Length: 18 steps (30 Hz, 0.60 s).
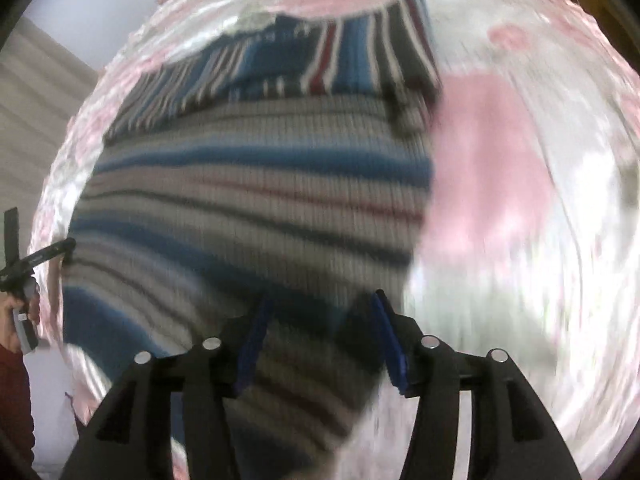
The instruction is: Fold small clothes
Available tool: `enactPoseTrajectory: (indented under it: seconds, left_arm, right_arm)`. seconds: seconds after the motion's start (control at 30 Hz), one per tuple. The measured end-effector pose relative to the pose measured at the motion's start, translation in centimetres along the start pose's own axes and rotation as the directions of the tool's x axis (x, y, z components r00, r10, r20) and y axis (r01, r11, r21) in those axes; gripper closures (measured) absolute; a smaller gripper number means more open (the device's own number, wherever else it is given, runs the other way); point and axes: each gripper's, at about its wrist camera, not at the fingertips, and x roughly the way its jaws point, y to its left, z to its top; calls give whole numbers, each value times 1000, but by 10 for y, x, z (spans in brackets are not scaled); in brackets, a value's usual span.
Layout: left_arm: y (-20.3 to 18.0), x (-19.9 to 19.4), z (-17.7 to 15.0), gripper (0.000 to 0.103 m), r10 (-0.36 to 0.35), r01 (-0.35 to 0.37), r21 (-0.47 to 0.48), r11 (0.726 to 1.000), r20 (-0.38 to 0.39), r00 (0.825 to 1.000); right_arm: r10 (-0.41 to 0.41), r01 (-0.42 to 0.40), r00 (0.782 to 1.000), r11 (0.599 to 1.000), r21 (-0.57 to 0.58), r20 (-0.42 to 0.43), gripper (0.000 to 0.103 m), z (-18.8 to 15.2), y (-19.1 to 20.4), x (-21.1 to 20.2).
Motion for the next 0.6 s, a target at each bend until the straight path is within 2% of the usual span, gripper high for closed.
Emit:
enactPoseTrajectory:
  seconds: [0.1, 0.17, 0.33, 0.53, 0.6]
  left_arm:
    - [-5, -4, -21, 21, -1, 2, 17, 1000, -11, 1000]
    - [-6, -7, -34, 21, -15, 15, 20, 1000, -20, 1000]
    - [-11, -14, -60, 18, -122, 123, 6, 992, -65, 990]
    - [-19, -10, -82, 18, -178, 178, -5, 984, -98, 979]
    - [-20, -9, -86, 19, -183, 183, -6, 983, -96, 978]
  right_arm:
    - [-17, 17, 1000, 1000, 23, -10, 47, -31, 2, -6]
    - [0, 0, 1000, 998, 56, -10, 45, -45, 3, -11]
    - [-28, 29, 999, 998, 47, -14, 33, -75, 22, -24]
    - [9, -2, 997, 997, 83, -83, 34, -98, 25, -17]
    - [-11, 19, 995, 997, 80, -103, 34, -99, 27, -8]
